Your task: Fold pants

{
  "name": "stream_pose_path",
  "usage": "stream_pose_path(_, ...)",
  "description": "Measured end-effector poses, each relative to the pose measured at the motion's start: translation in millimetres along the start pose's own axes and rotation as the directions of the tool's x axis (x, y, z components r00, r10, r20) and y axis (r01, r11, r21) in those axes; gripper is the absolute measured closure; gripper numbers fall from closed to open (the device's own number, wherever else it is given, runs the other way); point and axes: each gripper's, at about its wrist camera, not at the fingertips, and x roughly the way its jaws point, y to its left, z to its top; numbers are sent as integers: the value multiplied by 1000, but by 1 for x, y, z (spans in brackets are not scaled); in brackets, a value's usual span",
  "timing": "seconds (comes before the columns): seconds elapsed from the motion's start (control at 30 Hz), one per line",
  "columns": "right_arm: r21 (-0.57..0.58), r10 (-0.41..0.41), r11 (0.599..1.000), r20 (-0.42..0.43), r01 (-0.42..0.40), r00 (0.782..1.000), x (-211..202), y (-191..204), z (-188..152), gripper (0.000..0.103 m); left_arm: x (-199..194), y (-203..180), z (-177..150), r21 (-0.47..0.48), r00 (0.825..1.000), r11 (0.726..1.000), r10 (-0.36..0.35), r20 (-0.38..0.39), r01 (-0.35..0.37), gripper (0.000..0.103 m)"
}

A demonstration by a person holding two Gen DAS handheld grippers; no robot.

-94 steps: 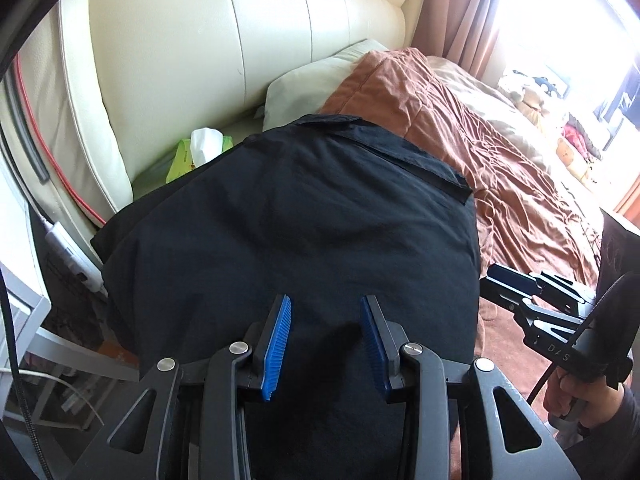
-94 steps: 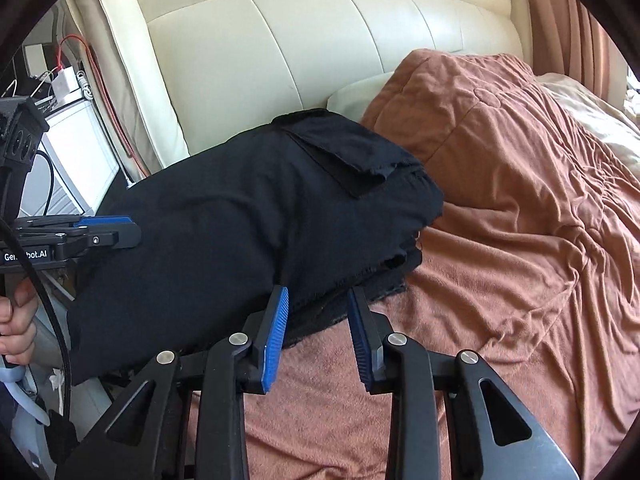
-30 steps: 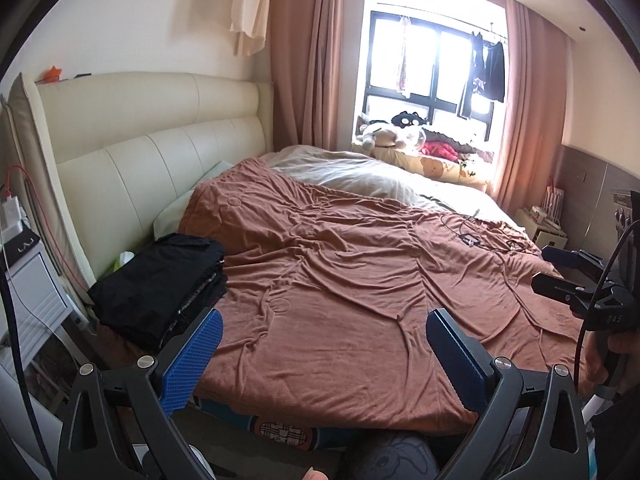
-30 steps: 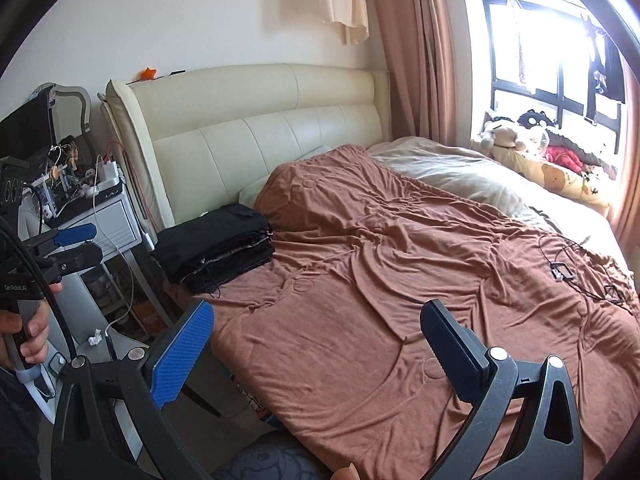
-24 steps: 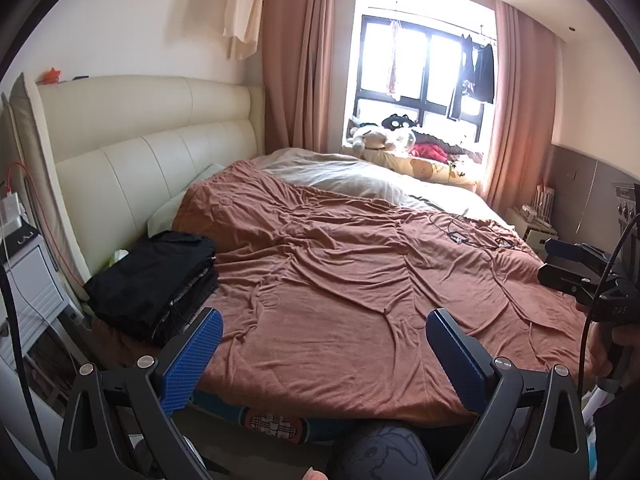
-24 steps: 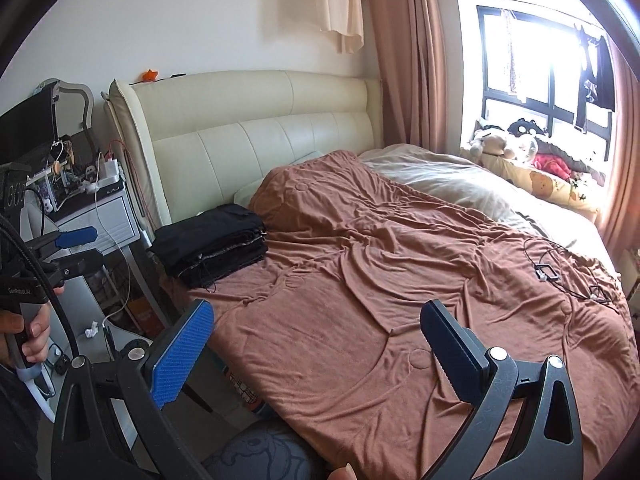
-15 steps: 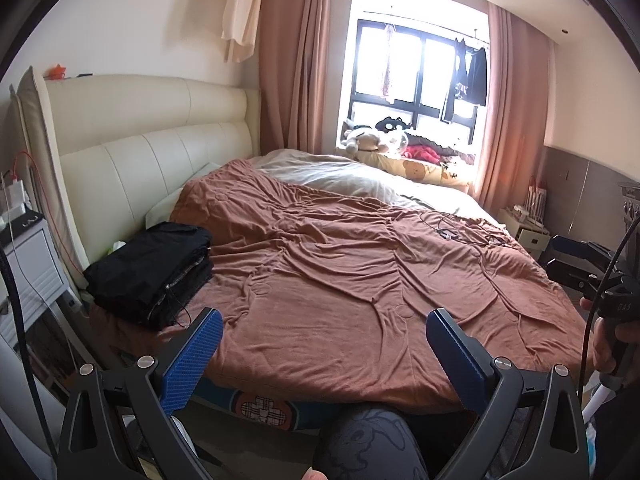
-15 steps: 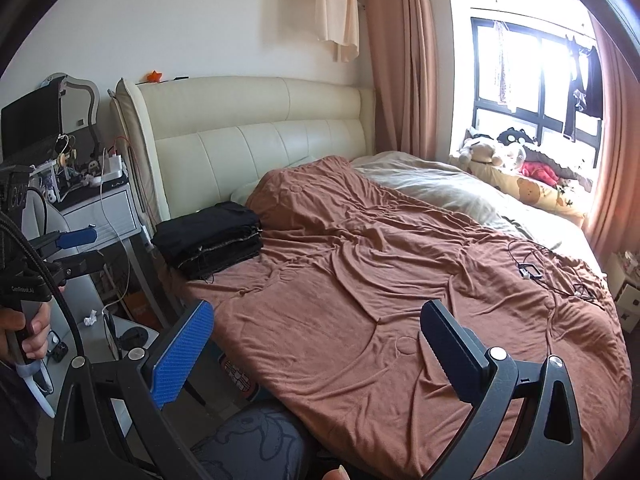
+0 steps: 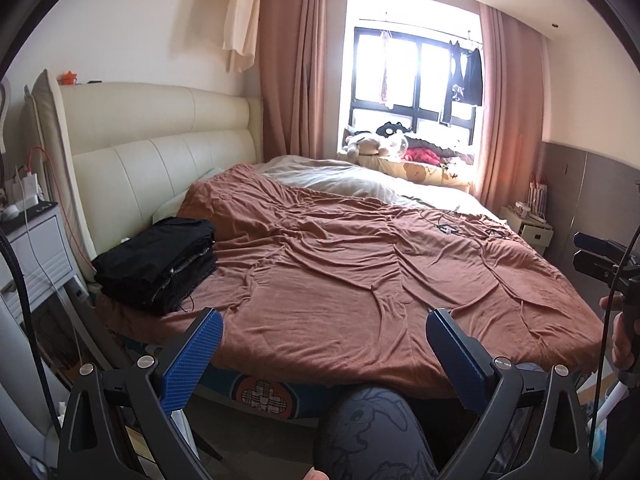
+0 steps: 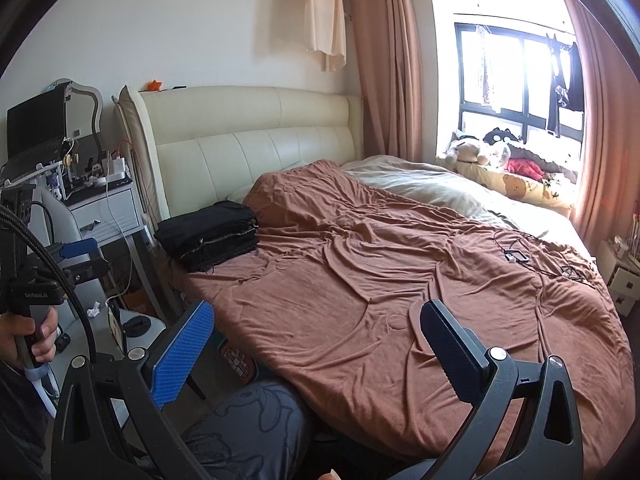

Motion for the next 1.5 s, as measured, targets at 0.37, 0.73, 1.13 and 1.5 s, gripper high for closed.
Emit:
stream_pose_path(0.37, 77, -24, 997, 73, 18, 997, -33, -4, -49, 0, -3, -24, -33, -4, 999, 1000, 8, 37, -8, 1)
stream_pose_path(0.73, 108, -57, 993, 56, 50, 997, -28, -3, -79, 0, 12, -27, -53, -35, 999, 999, 16, 29, -14, 1)
stream_pose_path(1.13, 150, -99, 985, 55, 90, 994, -24, -7, -94, 0, 23, -32, -55, -23, 998, 1000, 12, 63, -11, 1)
stream_pose_path(1.5, 153, -103, 984, 39, 96, 994, -23, -7, -95, 0, 19, -28, -58, -41, 998, 999, 18, 64, -15, 1)
